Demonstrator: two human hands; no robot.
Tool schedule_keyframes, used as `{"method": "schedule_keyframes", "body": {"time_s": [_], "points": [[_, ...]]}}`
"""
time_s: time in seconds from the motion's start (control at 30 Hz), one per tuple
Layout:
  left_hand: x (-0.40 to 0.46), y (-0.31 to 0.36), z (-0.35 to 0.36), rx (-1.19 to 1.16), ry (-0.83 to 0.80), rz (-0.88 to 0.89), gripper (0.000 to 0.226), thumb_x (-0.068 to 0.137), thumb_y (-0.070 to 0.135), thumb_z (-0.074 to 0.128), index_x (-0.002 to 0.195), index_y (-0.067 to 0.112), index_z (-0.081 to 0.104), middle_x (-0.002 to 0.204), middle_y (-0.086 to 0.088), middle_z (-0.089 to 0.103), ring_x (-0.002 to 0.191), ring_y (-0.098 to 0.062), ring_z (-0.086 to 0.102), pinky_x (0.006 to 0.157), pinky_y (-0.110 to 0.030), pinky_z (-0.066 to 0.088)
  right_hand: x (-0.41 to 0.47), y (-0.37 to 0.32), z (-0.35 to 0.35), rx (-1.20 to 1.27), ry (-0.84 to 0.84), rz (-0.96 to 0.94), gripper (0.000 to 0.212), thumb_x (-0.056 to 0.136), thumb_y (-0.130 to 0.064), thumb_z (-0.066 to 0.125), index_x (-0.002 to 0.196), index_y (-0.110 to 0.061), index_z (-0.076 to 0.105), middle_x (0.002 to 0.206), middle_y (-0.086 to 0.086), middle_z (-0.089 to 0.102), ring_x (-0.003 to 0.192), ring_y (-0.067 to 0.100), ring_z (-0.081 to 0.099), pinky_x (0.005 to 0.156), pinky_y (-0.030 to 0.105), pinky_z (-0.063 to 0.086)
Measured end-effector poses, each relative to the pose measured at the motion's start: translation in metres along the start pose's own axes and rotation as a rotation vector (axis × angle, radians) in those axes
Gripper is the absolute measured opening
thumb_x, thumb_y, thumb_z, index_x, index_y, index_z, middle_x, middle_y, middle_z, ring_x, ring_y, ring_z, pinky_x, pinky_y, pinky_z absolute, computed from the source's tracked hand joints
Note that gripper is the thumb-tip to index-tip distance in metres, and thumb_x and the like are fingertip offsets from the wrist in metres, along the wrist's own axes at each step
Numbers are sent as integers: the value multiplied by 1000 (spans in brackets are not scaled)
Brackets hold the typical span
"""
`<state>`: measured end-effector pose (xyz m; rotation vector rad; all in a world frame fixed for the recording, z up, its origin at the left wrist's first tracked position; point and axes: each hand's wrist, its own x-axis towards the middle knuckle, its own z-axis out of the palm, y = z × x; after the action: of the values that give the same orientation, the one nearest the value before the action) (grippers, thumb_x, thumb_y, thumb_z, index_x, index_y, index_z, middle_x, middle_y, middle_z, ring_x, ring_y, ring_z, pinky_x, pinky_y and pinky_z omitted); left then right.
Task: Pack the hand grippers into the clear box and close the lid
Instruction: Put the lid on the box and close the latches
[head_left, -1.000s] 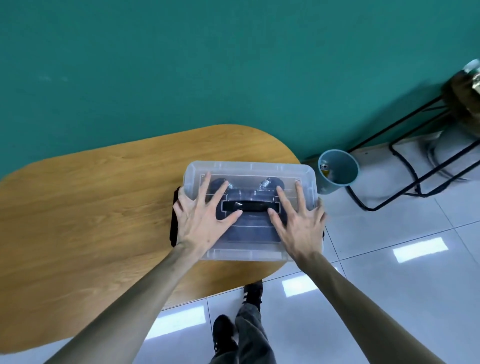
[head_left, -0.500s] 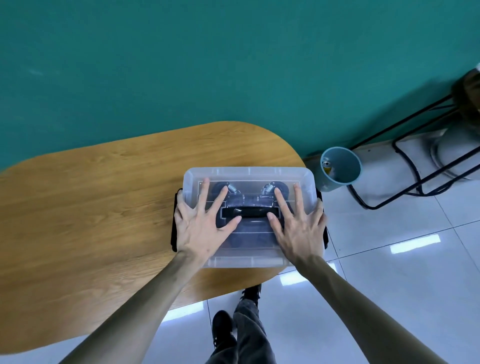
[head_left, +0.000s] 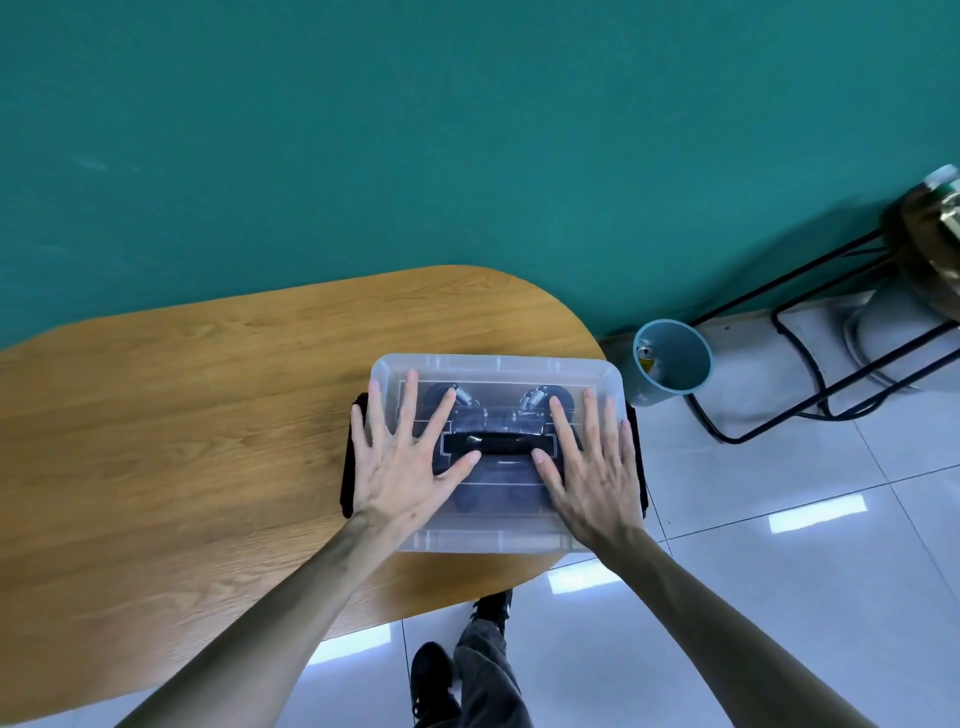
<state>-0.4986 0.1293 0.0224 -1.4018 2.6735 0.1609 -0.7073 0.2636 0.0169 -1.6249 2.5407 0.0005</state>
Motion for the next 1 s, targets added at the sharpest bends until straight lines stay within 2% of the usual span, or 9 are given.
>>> {"method": "schedule_keyframes", "body": {"time_s": [0.1, 0.2, 0.37, 0.5, 0.63, 0.77, 0.87, 0.93, 1.0], "points": [[-3, -9, 3, -37, 42, 47, 81, 94, 79, 19, 162, 36, 10, 170, -12, -9, 154, -37, -16, 124, -59, 6, 0, 14, 0, 17, 18, -91, 65, 104, -56, 18, 160, -22, 15, 167, 15, 9, 154, 29, 6, 123, 49, 17], [-2, -11, 8, -78, 50, 45, 78, 97, 75, 20, 162, 34, 7, 169, -15, -13, 154, -35, -20, 126, -55, 7, 1, 15, 1, 103, 58, -48, 64, 105, -53, 24, 160, -19, 19, 167, 14, 11, 155, 26, 4, 125, 43, 11], [1, -11, 8, -32, 12, 58, 79, 98, 75, 17, 162, 34, -3, 168, -16, -19, 152, -38, -22, 126, -55, 6, 4, 16, 2, 76, 40, -50, 68, 103, -55, 29, 160, -20, 16, 167, 15, 10, 155, 26, 5, 124, 43, 14], [3, -10, 5, -22, -2, 52, 79, 98, 75, 16, 162, 33, -2, 168, -17, -18, 152, -38, -21, 125, -56, 8, 4, 16, 1, 24, 16, -42, 70, 103, -56, 25, 161, -21, 10, 167, 14, 6, 155, 25, 3, 123, 44, 16], [1, -11, 1, -88, -1, 66, 73, 101, 69, 19, 162, 31, 3, 168, -15, -16, 154, -37, -17, 125, -57, 11, 2, 14, -1, 45, 33, -29, 66, 104, -54, 24, 160, -21, 15, 167, 12, 8, 155, 28, 4, 121, 45, 22], [-12, -26, 7, -204, -4, -49, 69, 103, 61, 13, 162, 29, -5, 168, -4, -23, 155, -34, -14, 125, -56, 2, 0, 22, 1, 191, 62, 230, 68, 101, -58, 22, 159, -22, 19, 167, 13, 14, 150, 42, 18, 113, 55, 33], [-24, -35, 6, -415, -74, -319, 74, 102, 63, 10, 160, 26, -17, 170, -8, -4, 156, -32, 3, 125, -56, 8, 2, 29, 5, 396, 11, 374, 73, 96, -70, 19, 159, -36, 5, 168, 8, 9, 149, 42, 21, 113, 57, 31], [-25, -35, 4, -494, -91, -356, 74, 101, 62, 15, 159, 31, -19, 168, -10, 14, 153, -34, 21, 122, -59, 21, 2, 34, 7, 493, 7, 352, 72, 95, -74, 24, 156, -45, -1, 168, 3, 5, 148, 40, 24, 112, 58, 34], [-26, -34, -3, -521, -75, -316, 71, 100, 66, 18, 155, 45, -22, 170, -2, 5, 138, -40, 48, 109, -63, 40, 3, 38, 5, 577, 7, 332, 73, 92, -78, 25, 154, -51, -2, 169, 0, 3, 147, 39, 27, 105, 60, 42]]}}
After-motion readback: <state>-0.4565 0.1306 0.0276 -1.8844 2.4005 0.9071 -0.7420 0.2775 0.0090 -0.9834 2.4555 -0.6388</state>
